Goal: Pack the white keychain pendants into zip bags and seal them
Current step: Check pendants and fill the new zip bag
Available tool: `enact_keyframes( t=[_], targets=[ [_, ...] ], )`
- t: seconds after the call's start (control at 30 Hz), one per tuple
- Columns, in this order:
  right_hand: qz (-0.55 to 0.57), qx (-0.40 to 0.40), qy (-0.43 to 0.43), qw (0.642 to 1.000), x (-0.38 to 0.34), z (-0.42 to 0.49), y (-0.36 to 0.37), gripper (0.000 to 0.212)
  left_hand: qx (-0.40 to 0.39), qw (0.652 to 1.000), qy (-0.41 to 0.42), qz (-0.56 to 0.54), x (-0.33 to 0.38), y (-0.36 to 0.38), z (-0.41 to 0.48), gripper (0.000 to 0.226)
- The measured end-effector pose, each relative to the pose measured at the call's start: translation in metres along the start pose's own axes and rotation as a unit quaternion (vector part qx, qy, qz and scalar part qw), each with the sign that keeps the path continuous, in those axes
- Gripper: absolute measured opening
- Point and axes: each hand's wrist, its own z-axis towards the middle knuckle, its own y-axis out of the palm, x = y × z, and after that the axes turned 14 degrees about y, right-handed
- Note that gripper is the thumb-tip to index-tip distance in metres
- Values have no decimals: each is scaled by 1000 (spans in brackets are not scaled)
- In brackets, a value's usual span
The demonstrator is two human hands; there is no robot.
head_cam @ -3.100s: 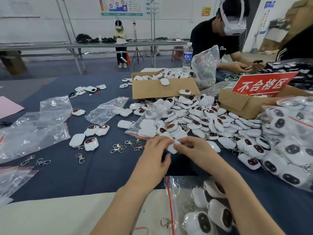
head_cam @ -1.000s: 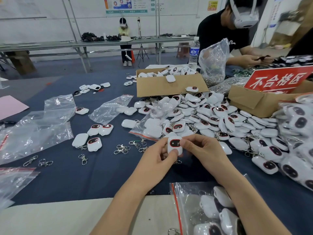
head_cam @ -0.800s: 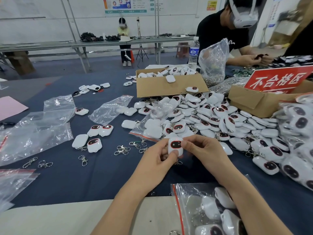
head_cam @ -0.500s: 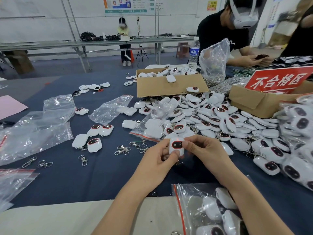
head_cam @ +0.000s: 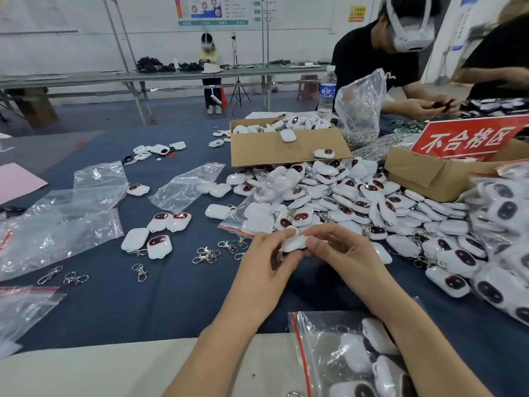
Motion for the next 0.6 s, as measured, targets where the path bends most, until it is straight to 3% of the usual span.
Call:
enact_keyframes(
  t=[0.1, 0.33, 0.6],
  targets=[
    [2, 9, -3, 1000, 2, 2, -1, 12, 39, 998, -11, -46, 4, -3, 1, 24],
    [2, 15, 7, 1000, 2, 4, -3, 10, 28, 996, -37, -80, 11, -5, 1, 24],
    [-119, 19, 36, 992, 4, 5, -3, 43, -3, 998, -49, -46, 6, -7, 3, 49]
  ],
)
